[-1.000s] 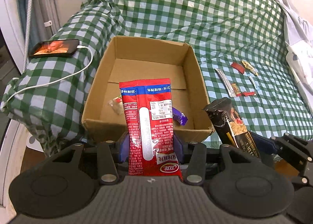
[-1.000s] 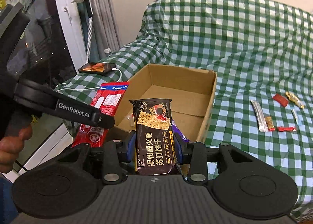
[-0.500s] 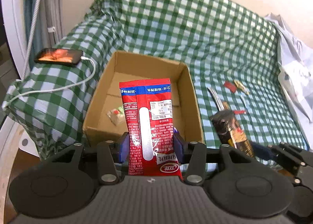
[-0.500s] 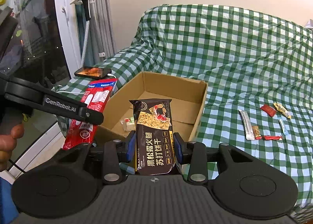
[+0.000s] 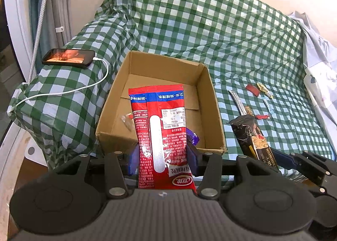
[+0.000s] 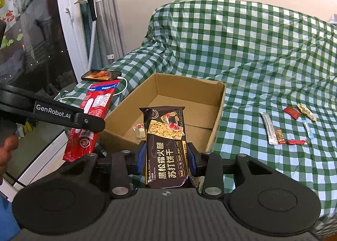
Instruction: Organize snacks
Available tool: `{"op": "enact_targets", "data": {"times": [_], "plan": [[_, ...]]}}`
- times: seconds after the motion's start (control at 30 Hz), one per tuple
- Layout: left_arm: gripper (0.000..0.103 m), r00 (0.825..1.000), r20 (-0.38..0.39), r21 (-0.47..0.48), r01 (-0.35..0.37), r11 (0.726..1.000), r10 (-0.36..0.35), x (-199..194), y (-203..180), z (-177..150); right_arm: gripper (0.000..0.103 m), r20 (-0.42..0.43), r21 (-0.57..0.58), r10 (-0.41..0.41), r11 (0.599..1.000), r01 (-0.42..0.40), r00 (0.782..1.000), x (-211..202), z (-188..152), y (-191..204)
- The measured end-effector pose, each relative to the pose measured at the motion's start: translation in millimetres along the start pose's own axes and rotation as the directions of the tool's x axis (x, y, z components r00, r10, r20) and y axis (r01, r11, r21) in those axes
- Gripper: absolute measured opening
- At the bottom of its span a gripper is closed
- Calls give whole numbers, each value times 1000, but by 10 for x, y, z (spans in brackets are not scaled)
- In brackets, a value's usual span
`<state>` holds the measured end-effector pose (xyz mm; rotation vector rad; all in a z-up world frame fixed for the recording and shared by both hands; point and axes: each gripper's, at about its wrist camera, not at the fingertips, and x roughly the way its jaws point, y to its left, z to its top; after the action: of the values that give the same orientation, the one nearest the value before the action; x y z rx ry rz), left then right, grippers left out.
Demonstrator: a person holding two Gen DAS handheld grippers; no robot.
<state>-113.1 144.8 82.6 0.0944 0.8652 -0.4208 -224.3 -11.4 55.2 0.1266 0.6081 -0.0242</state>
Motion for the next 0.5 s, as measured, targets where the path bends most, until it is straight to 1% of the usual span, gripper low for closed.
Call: {"op": "enact_targets", "data": {"times": [0.5], "plan": [[52,999,-51,-47,-9,999,7,268,218,92,41,-51,5,-9,1000,9,999,248,135,-19]]}}
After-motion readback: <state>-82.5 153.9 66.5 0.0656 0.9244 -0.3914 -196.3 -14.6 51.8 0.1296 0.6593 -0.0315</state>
